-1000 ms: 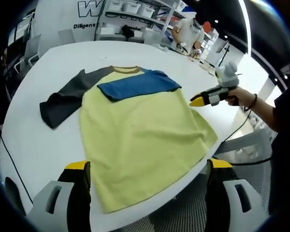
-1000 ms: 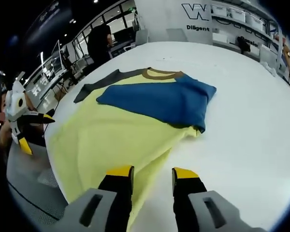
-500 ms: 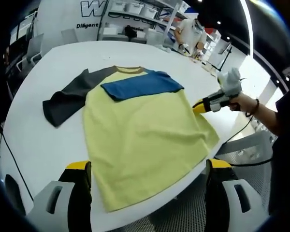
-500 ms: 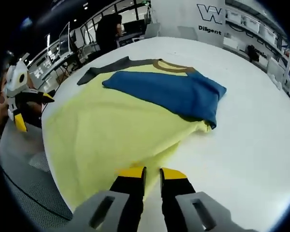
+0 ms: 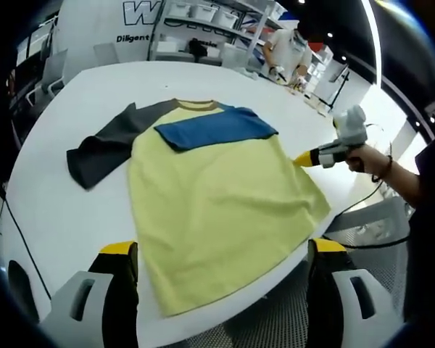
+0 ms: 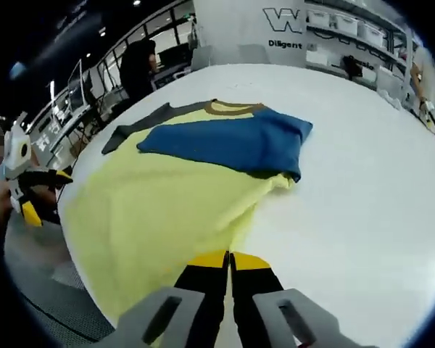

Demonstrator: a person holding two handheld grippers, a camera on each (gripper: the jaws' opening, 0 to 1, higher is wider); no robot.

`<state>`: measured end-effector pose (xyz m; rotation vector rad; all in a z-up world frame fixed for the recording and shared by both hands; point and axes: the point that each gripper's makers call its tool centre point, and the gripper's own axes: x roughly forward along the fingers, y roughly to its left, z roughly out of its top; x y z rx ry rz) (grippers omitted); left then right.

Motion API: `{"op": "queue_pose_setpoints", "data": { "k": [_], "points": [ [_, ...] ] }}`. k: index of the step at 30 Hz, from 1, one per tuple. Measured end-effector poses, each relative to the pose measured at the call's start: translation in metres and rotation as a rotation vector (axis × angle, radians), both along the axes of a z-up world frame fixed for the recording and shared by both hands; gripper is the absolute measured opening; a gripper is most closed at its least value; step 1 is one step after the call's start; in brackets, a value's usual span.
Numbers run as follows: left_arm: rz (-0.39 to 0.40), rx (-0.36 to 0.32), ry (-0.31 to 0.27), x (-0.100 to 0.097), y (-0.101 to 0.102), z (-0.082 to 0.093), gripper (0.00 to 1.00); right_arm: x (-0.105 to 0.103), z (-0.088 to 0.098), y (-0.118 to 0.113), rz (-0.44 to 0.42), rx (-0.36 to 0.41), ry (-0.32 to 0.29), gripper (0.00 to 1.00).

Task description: Fold the garment on the visible template until the final outline fits inside the template.

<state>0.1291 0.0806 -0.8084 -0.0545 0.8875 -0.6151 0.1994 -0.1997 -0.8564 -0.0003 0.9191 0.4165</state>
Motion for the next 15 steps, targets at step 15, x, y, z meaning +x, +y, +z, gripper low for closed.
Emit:
{"op": "queue_pose_setpoints", "data": {
  "k": [15],
  "points": [
    [0.012,0.003,-0.001,0.001,0.003,0.0,0.96,-0.01,-0.005,-0.019,-0.285,0.081,0.107,0.0]
  ]
}}
